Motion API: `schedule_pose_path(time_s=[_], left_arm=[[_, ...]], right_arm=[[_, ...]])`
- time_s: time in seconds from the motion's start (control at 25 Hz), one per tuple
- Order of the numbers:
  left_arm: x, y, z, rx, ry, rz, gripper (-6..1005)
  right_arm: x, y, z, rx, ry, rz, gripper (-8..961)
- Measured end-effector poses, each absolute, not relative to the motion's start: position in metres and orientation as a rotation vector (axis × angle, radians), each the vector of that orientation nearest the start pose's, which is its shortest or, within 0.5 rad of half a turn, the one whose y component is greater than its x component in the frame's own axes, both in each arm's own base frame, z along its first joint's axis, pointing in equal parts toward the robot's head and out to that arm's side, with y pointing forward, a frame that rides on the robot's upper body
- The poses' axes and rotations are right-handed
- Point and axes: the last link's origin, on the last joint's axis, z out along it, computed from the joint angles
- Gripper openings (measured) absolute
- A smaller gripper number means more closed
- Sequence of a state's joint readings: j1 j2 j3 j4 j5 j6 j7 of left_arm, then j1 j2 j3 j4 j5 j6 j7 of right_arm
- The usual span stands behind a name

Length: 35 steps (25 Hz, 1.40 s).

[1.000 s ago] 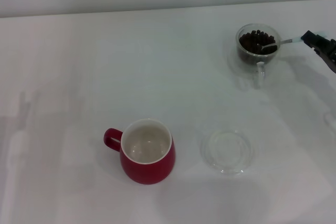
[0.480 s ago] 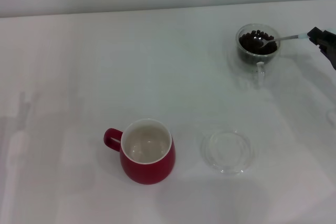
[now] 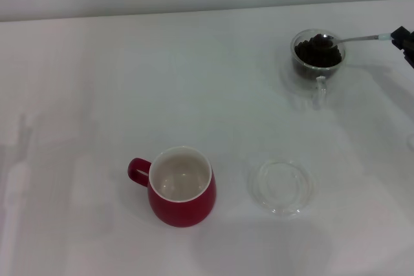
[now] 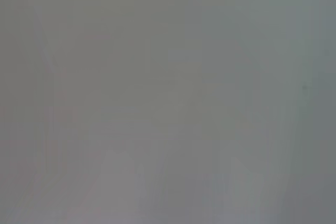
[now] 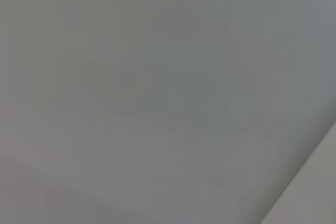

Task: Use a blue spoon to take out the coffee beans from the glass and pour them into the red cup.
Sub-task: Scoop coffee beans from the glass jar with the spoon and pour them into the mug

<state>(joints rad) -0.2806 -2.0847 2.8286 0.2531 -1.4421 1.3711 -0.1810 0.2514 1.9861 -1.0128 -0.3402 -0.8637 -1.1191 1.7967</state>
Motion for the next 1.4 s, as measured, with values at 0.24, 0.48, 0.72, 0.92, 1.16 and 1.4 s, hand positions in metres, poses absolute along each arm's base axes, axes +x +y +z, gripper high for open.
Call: schedule_pose_path(time_s=[0.24,0.48,0.72,0.92,1.16,1.4], left_arm=[[-0.346,0.263,-0.023,-1.431,-0.688,-0.818,797],[-0.346,0.263,-0.023,-1.431,-0.689,-0.818,798],[-0.346,0.263,-0.024,-1.436,-0.690,-0.818,797],[-0.344,0.263,-0.026,-1.444,-0.690,-0.823,797],[-0.343,0.264,-0.028,-1.454,-0.696,-0.823,796],[-0.343,0.264,-0.029,-1.455,-0.700,-0.823,796]], right_arm=[[0.379,0.295,0.056,-1.365,1.646,1.413,164],[0.374,0.283,0.055,-1.402,1.657,1.468,165],[0.370,0.267,0.043,-1.477,1.722,1.465,166],[0.363,0.257,0.032,-1.556,1.765,1.462,166],[0.353,0.251,0.017,-1.651,1.823,1.443,167],[0.341,0.249,0.001,-1.760,1.861,1.408,168]])
